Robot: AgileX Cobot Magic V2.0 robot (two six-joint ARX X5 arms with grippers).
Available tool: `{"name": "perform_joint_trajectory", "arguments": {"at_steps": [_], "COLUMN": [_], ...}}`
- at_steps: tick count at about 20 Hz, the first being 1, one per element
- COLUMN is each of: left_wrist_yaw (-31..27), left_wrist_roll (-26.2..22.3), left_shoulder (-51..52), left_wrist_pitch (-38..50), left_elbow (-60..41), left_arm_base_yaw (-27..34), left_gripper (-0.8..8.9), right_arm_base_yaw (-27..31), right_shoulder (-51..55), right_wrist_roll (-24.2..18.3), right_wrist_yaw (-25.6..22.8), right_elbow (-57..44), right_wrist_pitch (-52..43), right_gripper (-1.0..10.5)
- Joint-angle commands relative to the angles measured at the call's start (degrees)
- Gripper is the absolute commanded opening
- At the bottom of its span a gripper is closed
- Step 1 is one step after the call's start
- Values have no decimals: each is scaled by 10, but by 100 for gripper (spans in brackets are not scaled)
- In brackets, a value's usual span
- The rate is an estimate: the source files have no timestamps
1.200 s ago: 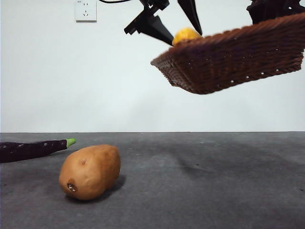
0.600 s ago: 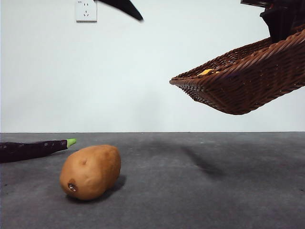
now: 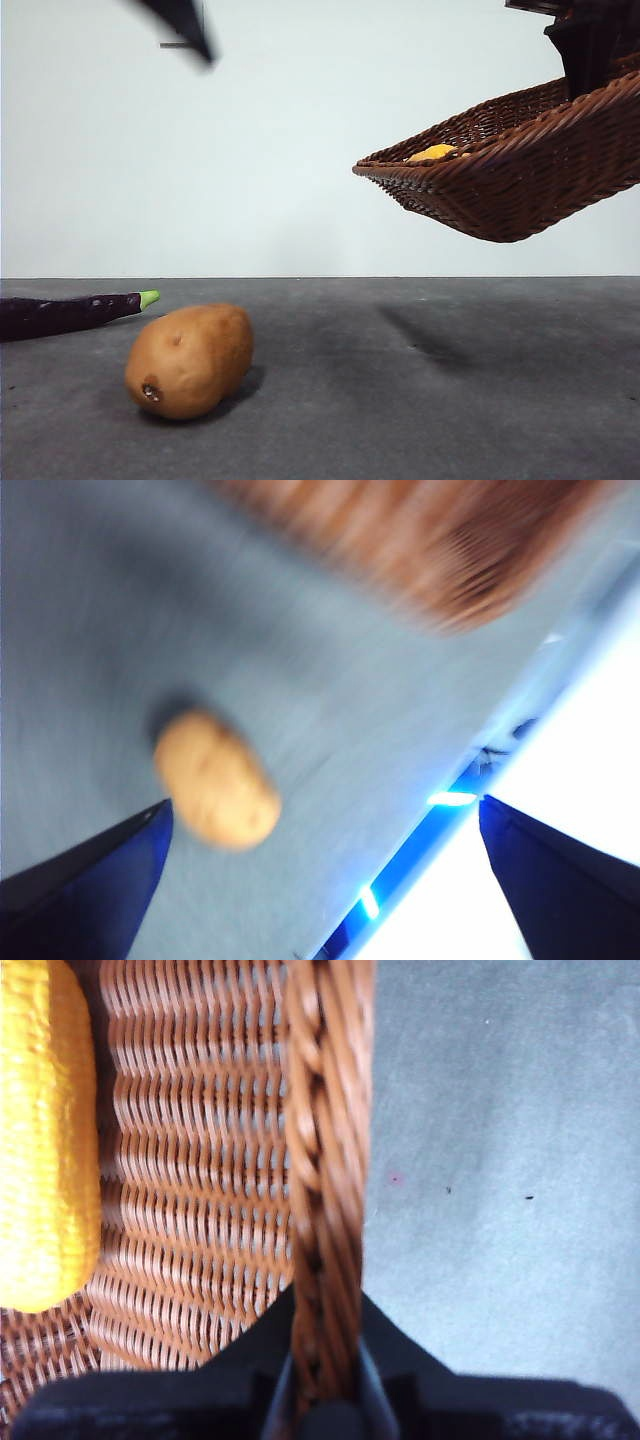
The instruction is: Help me put the vegetables on the table into the basket
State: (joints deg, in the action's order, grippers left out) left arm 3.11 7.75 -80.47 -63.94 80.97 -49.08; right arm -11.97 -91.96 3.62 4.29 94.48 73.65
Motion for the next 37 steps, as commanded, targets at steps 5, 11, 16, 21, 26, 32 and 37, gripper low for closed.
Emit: {"name": "perform_joint_trajectory", "arguments": {"at_steps": [5,11,16,21,26,32,37], "left_wrist_yaw": [-72,-102,-74,-72,-36,49,48], "left_wrist_roll": [148,116,100,55,37,100,97], "left_shoulder": [-1,-81,-153,-152,-121,45,125], "left_wrist_pitch": [139,203,229,234,228,273,453], "left_elbow": [-198,-206,-206,-206,-204,-203,-203], "left_arm_base_yaw": [16,48,69,69,70,63,-2], "left_gripper": [567,566,551,-8,-9,-8,-8], "right_arm_base_yaw": [0,0,0,0,0,0,-13], "right_shoulder": [-2,-2,-2,-2,-2,-2,-2], "right_wrist_roll": [-9,-13,-13,-20,-22,-9,13], "right_wrist_yaw": [3,3,3,4,4,17,54], "right_elbow": [0,0,0,0,0,0,0], "right_wrist_pitch": [-7,-2,-5,-5,-8,-4,-16], "right_gripper": [-8,-8,-8,-8,-8,-8,-8]}}
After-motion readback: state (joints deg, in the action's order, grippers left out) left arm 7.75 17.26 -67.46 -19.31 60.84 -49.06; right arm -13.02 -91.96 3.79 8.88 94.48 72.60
